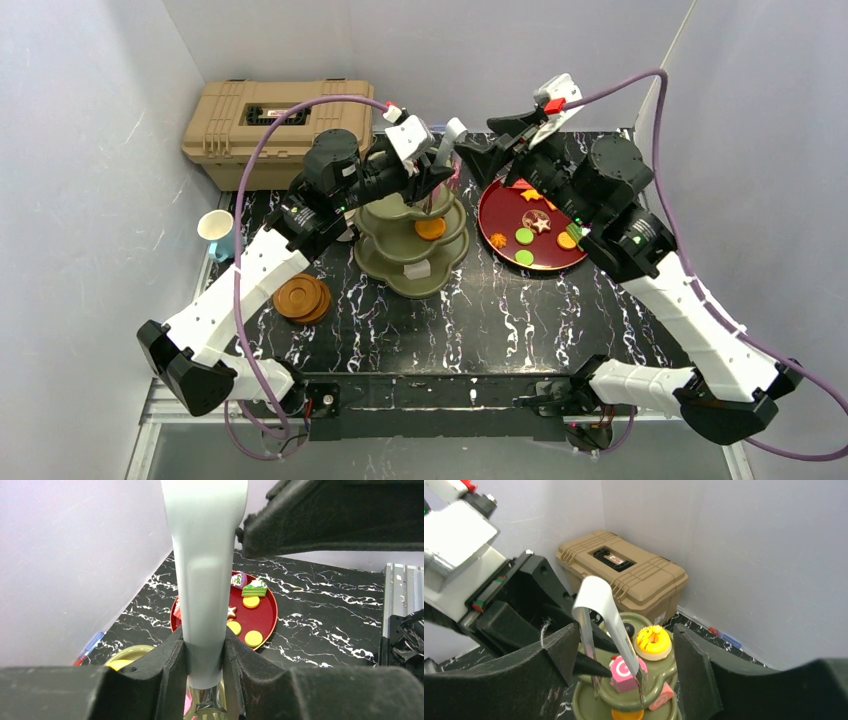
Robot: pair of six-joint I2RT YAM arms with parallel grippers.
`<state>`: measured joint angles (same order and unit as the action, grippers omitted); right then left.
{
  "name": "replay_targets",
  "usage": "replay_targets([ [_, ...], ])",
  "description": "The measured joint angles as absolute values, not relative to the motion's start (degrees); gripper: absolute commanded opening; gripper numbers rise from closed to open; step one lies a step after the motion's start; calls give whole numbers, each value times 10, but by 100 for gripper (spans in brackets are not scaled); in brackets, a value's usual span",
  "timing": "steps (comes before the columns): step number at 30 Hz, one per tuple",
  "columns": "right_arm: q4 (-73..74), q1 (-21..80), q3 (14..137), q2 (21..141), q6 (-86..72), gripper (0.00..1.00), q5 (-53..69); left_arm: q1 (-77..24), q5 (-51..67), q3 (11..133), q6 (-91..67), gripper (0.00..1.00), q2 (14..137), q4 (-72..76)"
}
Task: Serve the afternoon tea
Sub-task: Place the desert on the desert table.
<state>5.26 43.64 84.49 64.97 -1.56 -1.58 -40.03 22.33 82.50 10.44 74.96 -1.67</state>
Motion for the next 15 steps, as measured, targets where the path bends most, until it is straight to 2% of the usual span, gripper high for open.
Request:
replay_targets([
  [5,117,436,843,619,-11,65,-11,-412,237,827,123,12,739,-17],
  [15,151,436,813,602,-12,60,-11,-441,242,856,131,10,738,-23],
])
